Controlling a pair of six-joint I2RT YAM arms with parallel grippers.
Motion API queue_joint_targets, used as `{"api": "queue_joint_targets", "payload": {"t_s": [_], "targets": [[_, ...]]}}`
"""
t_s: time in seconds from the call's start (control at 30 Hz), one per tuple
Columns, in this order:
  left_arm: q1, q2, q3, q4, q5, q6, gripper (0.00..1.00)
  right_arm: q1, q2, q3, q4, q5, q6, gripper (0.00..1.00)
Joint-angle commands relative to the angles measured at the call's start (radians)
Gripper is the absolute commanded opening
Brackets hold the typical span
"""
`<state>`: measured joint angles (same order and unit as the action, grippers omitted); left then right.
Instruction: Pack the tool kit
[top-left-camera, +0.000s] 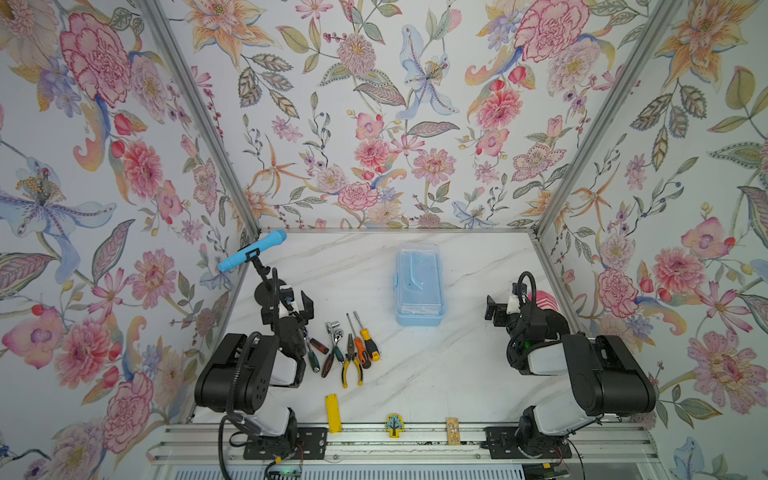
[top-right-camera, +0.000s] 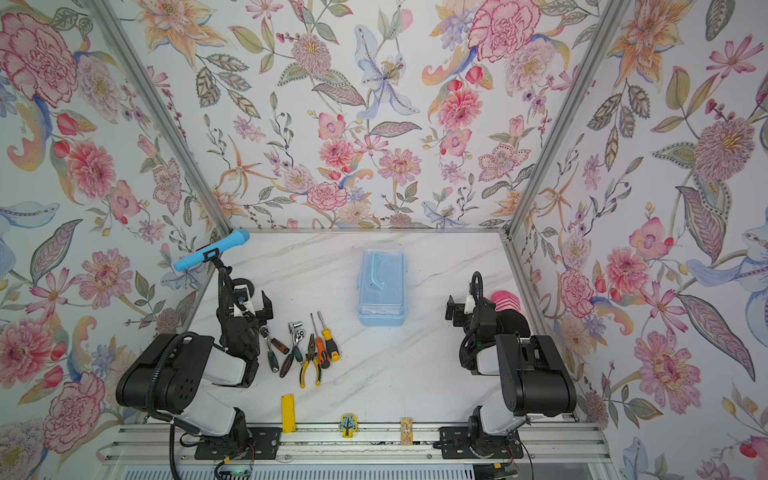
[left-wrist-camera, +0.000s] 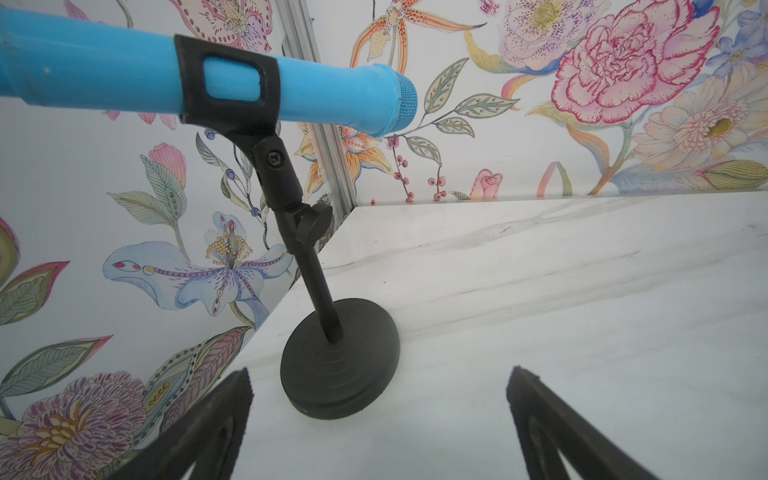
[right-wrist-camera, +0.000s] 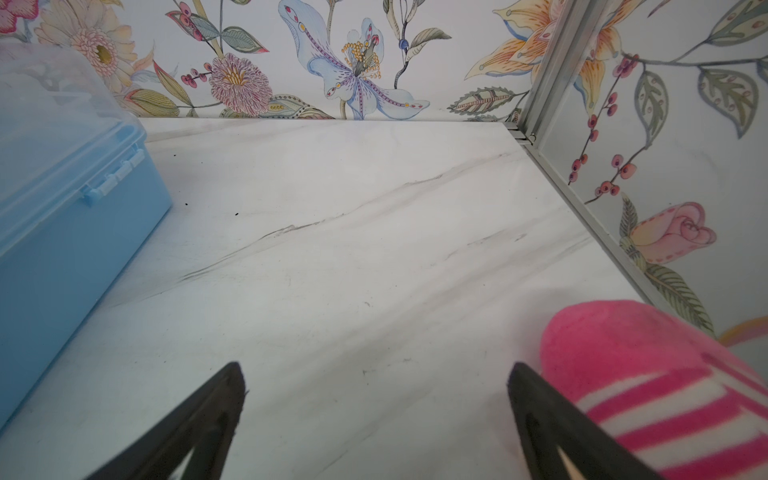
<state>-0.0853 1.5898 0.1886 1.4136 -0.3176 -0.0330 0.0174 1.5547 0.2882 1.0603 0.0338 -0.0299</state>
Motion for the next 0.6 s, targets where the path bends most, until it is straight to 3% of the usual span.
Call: {"api": "queue_joint_targets", "payload": {"t_s": [0.0,0.4,0.47,0.57], "targets": [[-0.007,-0.011,0.014,0.010,0.005,0.012,0.99,0.006,-0.012,0.012,0.027,0.005,-0.005,0.99],[-0.007,-0.011,0.012,0.012,0.002,0.013,0.99,0.015,-0.012,0.009,0.037,0.031,-0.008,0.99],[-0.027,-0.037,0.008,0.013,-0.045,0.025,0.99,0.037,-0.046,0.028,-0.027,0.129,0.000,0.99],[-0.081,-0.181,0.046,-0.159,-0.112,0.072,0.99,0.074,-0.174,0.100,-0.251,0.293,0.007,0.99]]}}
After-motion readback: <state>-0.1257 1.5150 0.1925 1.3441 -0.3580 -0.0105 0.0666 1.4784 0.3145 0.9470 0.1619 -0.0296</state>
